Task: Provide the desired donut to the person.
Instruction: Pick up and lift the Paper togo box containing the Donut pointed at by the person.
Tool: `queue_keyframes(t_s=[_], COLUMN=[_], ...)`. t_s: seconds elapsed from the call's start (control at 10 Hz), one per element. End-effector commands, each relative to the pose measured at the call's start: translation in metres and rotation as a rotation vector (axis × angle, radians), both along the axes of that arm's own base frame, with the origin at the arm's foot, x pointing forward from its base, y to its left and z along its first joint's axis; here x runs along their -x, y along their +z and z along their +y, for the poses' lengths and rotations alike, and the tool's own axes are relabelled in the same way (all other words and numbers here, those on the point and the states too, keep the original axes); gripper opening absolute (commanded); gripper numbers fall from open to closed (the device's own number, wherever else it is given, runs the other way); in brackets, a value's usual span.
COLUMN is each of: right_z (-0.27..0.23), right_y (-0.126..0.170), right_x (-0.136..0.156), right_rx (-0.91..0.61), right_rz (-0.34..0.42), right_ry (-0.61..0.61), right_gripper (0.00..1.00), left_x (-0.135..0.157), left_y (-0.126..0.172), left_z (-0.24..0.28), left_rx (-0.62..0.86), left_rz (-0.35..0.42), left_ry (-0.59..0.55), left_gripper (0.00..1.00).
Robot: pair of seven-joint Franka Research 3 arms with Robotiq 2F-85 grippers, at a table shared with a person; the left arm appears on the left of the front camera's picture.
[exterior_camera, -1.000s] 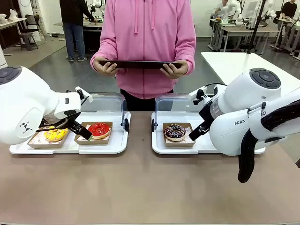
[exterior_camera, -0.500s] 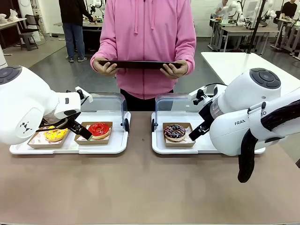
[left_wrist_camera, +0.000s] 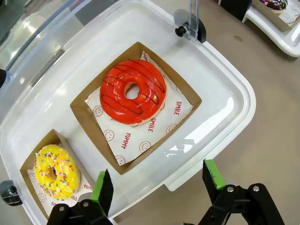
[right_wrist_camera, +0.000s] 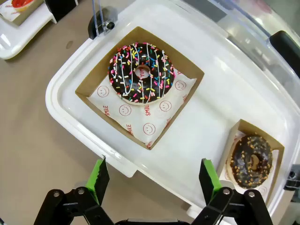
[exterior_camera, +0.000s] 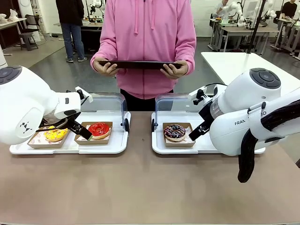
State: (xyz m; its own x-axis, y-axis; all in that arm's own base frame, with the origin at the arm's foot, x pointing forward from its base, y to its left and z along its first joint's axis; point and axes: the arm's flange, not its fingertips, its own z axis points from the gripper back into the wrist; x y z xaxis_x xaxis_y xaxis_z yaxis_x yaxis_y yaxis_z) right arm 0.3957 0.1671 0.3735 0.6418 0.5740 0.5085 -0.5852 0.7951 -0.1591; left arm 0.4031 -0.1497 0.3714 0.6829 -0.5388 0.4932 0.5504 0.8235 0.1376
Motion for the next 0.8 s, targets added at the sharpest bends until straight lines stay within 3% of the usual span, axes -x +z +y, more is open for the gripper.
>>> queue_keyframes(t_s=[0.0,0.1,0.2,0.3,0.7], right_z=[0.0,-0.026,-0.08,-0.124,-0.227], right_y=[0.0,0.02,0.042,0.054,0.081], right_x=[0.0,0.003,-0.001,-0.001,0.007], right_rx=[0.0,-0.011,0.051,0.007,-0.189], right_rz=[0.0,-0.008,0.049,0.068,-0.014], right_ry=[0.0,0.073,0.152,0.171,0.386], right_gripper=[1.0,1.0,1.0,1.0,1.0], left_x=[0.0,0.011,0.027,0.042,0.097], left_y=[0.0,0.014,0.031,0.041,0.064], left_z=[0.0,0.023,0.066,0.103,0.214], left_rx=[0.0,0.046,0.126,0.172,0.383], left_rz=[0.0,0.008,0.013,0.01,-0.012], left_ry=[0.0,-0.058,-0.138,-0.172,-0.245], left_gripper=[1.0,1.0,1.0,1.0,1.0])
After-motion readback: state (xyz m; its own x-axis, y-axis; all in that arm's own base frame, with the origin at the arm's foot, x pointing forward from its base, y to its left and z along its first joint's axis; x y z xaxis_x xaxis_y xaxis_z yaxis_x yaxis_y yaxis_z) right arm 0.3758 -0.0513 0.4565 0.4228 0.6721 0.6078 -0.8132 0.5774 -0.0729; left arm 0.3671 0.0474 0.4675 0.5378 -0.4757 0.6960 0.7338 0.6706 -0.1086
